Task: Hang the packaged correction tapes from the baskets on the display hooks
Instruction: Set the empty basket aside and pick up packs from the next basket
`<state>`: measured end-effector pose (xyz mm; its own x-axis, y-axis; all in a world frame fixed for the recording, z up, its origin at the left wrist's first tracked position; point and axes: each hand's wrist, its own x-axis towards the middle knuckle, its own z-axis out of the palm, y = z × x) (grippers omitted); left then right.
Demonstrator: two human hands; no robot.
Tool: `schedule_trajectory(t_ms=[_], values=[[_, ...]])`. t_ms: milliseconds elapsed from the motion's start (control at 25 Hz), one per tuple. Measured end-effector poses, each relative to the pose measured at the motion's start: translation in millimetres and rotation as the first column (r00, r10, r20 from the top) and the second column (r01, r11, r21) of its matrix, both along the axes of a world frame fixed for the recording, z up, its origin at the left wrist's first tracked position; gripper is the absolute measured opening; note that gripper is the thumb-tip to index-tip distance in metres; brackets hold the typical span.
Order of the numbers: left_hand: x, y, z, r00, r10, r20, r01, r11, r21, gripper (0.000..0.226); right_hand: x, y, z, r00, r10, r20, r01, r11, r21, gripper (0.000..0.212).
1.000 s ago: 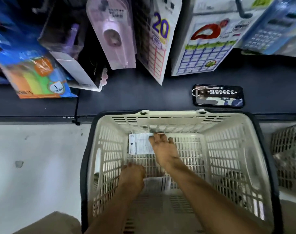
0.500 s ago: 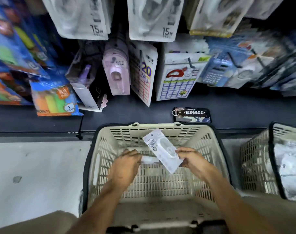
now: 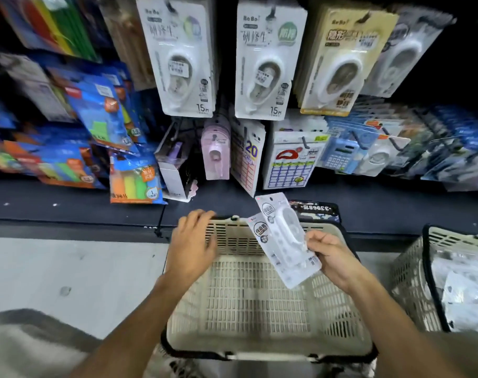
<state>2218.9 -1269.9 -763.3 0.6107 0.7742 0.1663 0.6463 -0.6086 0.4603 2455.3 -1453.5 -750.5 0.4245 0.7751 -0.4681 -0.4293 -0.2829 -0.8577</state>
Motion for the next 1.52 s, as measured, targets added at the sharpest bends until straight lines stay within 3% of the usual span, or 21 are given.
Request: schedule_trajectory(t_ms=[80,120,240,320,520,600,760,800,880,920,960,1000,1040,1080,1120,1160,1240,1400,1440,1480,1520], values=[[-33.1,24.9,-13.8,0.904,0.307,-0.297,-0.381,0.895,-0.234,0.062,-4.3,2.9,4.5,0.996,0.034,0.078,-0.036,0.999,0.02,0.016],[-45.3,29.7,-21.4,0.86,0.351,-0.37,-0.479,0.805,-0.35,0.061,-8.7,6.0,6.2,0.994,0.048,0.095,-0.052,0.998,0.035,0.009],[-53.8,25.7,-43.3,0.891,0.39,-0.233,-0.439,0.607,-0.663,0.032,-22.4,15.6,7.1,0.986,0.11,0.123,-0.116,0.992,0.04,0.015],[-57.8,22.9,-50.1,0.898,0.405,-0.171,-0.394,0.567,-0.723,0.018,-31.8,22.9,4.9,0.982,0.14,0.127,-0.146,0.989,0.036,0.014],[-130.9,70.9,-48.7,0.81,0.533,-0.244,-0.56,0.582,-0.59,0.01,-45.8,47.0,8.7,0.973,0.195,0.128,-0.205,0.976,0.076,0.011],[-181.2,97.8,-39.6,0.708,0.637,-0.305,-0.692,0.538,-0.481,0.013,-49.2,51.4,11.8,0.971,0.214,0.109,-0.225,0.969,0.106,0.01],[-236.0,135.5,-8.8,0.437,0.829,-0.35,-0.897,0.428,-0.108,0.043,-55.0,56.2,12.3,0.956,0.264,0.13,-0.279,0.954,0.115,0.011],[-225.4,131.1,-0.1,0.474,0.815,-0.334,-0.871,0.489,-0.042,0.048,-56.7,57.3,12.3,0.957,0.259,0.132,-0.274,0.955,0.11,0.011],[-179.8,99.7,6.0,0.756,0.589,-0.285,-0.606,0.795,0.035,0.044,-58.8,60.2,16.2,0.964,0.229,0.133,-0.245,0.963,0.116,0.012],[-149.5,73.2,4.5,0.897,0.354,-0.264,-0.37,0.929,-0.012,0.04,-58.8,61.3,19.7,0.967,0.214,0.135,-0.231,0.965,0.122,0.012],[-119.3,41.6,-0.3,0.968,0.051,-0.245,-0.068,0.996,-0.064,0.038,-58.3,62.0,23.9,0.971,0.196,0.139,-0.214,0.968,0.129,0.013],[-93.1,8.5,-10.2,0.926,-0.282,-0.251,0.266,0.959,-0.098,0.039,-56.6,61.8,28.0,0.974,0.176,0.144,-0.196,0.971,0.136,0.013],[-73.4,-20.4,-19.2,0.767,-0.551,-0.329,0.536,0.832,-0.145,0.042,-53.8,60.9,32.0,0.975,0.162,0.154,-0.184,0.973,0.142,0.013],[-60.5,-39.3,-24.7,0.597,-0.68,-0.426,0.678,0.712,-0.185,0.044,-50.1,59.0,36.0,0.973,0.157,0.17,-0.182,0.973,0.144,0.014],[-54.1,-45.0,-29.9,0.5,-0.703,-0.506,0.716,0.664,-0.215,0.044,-46.6,56.3,39.5,0.969,0.158,0.189,-0.186,0.972,0.141,0.015],[-51.9,-42.7,-31.2,0.474,-0.686,-0.552,0.705,0.672,-0.228,0.042,-43.8,52.9,42.5,0.965,0.161,0.206,-0.19,0.973,0.133,0.015],[-61.0,-25.3,-28.8,0.48,-0.583,-0.655,0.637,0.745,-0.197,0.036,-40.9,47.9,45.6,0.963,0.158,0.22,-0.189,0.974,0.123,0.014],[-108.2,12.8,-13.1,0.359,-0.319,-0.877,0.468,0.874,-0.127,0.035,-41.4,40.0,53.2,0.973,0.1,0.21,-0.128,0.985,0.12,0.013],[-116.5,16.8,-7.5,0.413,-0.294,-0.862,0.364,0.921,-0.139,0.036,-43.2,40.1,56.4,0.972,0.094,0.216,-0.121,0.986,0.115,0.012],[-117.3,17.9,1.7,0.544,-0.258,-0.799,0.186,0.965,-0.185,0.033,-45.8,40.8,60.2,0.972,0.084,0.218,-0.113,0.986,0.123,0.012],[-110.7,15.3,14.9,0.731,-0.201,-0.652,0.002,0.956,-0.293,0.03,-48.4,42.0,65.1,0.975,0.069,0.21,-0.103,0.983,0.152,0.013]])
